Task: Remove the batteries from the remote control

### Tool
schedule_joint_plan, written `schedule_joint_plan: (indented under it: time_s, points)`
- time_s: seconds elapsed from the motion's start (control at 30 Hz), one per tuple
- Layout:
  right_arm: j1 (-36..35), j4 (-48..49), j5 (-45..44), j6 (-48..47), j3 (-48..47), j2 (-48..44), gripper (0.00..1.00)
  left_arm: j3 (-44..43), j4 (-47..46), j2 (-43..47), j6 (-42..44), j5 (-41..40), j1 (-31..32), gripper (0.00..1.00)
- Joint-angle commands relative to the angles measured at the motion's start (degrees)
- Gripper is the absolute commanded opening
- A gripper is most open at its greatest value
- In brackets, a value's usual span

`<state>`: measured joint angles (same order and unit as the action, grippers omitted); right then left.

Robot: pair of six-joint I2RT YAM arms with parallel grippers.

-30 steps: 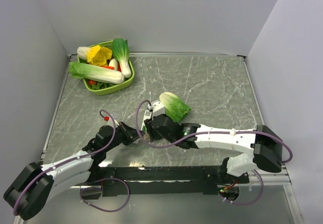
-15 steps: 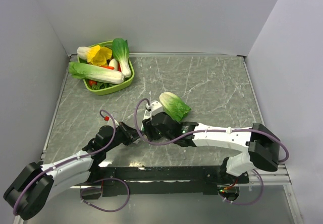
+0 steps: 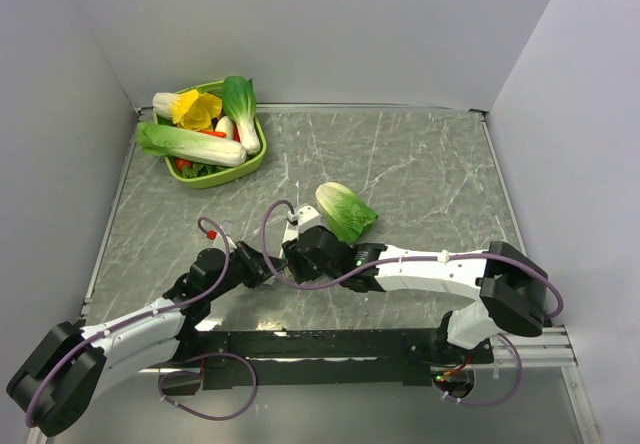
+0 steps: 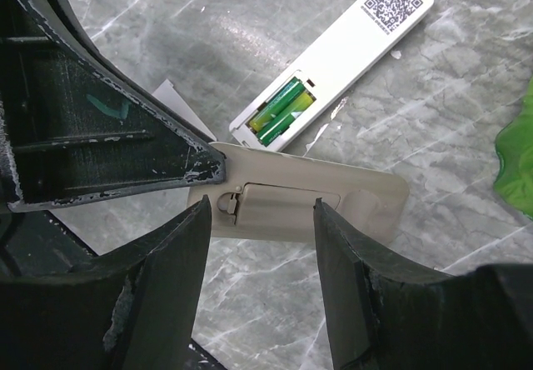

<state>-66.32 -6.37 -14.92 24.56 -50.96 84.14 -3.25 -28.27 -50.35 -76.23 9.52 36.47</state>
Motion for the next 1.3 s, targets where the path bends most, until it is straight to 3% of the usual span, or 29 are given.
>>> schedule_joint_plan:
  time_s: [0.0, 0.7, 0.97, 1.27]
  points:
    - [0.1, 1.7, -0.2, 0.5, -0.1, 1.2, 0.59, -1.0, 3.3, 0.0, 0.6, -1.0, 0.4, 0.01]
    - [0.2, -6.5, -11.2, 2.9, -0.4, 1.3, 0.54, -0.2, 2.1, -0.6, -0.2, -1.3, 0.8, 0.01]
    - [0.2, -20.3, -20.8, 10.9, 3.9, -8.5, 0.56, -0.6, 3.3, -0.6, -0.1, -3.0, 1.9, 0.01]
    - [2.3, -22.6, -23.1, 15.9, 9.0, -12.9, 0.57, -1.1, 3.8, -2.8, -1.7, -6.5, 5.1, 0.01]
